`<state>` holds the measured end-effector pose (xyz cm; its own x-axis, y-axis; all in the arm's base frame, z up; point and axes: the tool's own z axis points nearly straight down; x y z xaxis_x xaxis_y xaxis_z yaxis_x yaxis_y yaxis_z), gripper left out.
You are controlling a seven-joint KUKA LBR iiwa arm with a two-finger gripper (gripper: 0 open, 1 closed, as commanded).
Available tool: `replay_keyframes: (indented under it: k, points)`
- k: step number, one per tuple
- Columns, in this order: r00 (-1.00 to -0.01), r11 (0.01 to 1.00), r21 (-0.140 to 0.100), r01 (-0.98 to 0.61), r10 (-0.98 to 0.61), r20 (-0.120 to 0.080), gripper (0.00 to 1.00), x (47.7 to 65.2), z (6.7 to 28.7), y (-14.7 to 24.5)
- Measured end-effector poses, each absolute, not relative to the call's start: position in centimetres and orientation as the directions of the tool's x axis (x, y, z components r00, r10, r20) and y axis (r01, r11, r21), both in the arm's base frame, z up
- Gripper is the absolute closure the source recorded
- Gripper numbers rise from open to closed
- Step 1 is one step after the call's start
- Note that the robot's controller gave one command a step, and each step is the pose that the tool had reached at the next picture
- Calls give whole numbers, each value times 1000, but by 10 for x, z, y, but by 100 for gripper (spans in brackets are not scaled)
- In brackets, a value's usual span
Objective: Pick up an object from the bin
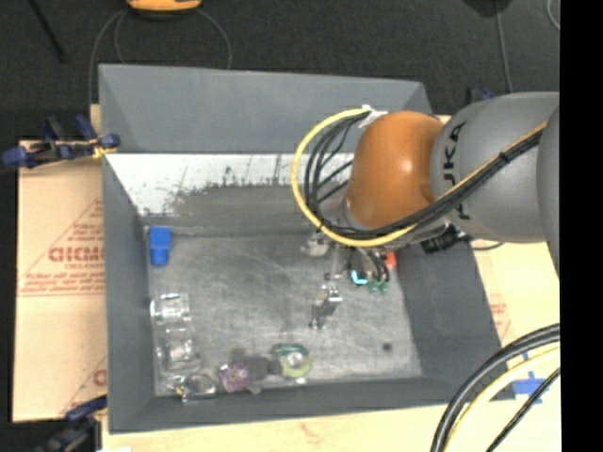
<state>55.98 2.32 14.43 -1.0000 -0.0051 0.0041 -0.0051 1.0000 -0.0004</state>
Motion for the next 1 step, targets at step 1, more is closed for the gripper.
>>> replay_keyframes:
  k: [1]
  points:
    - [-991,991,-1,-135,-135,8,0,491,82,-14]
